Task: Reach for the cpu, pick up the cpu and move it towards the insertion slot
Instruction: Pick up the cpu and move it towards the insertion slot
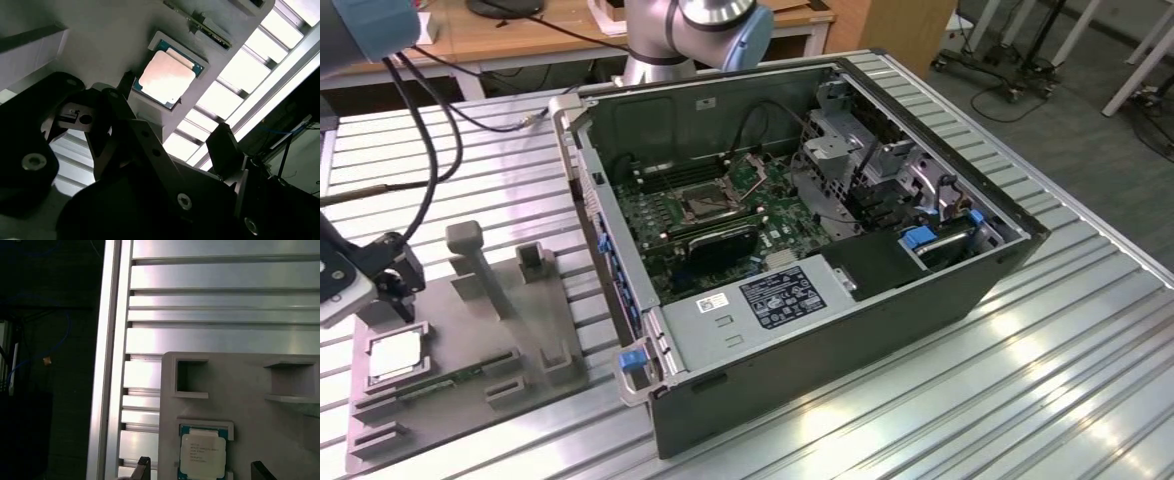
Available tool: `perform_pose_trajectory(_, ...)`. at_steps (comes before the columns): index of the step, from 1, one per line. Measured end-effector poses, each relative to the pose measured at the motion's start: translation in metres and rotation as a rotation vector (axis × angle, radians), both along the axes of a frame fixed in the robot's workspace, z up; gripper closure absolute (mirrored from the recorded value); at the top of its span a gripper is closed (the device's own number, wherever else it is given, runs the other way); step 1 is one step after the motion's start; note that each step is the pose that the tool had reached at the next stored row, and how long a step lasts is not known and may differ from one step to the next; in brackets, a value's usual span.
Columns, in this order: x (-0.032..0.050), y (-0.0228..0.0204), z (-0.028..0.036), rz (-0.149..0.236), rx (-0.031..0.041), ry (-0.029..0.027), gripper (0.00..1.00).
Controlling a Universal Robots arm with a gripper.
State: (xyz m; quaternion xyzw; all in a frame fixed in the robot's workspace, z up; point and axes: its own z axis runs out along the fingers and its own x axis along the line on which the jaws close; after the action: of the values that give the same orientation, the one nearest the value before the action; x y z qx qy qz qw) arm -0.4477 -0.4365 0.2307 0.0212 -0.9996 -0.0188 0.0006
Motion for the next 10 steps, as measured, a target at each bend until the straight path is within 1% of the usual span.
perform_pose_trajectory(3, 0.0, -0.0034, -0.0048, 0.009, 0.0, 0.0, 0.16)
perform_pose_trajectory(6, -0.0001, -0.004, -0.0065, 0.011, 0.0001, 0.0, 0.16)
perform_pose_trajectory(10, 0.0, -0.0042, -0.0068, 0.011, 0.0002, 0.0002, 0.16)
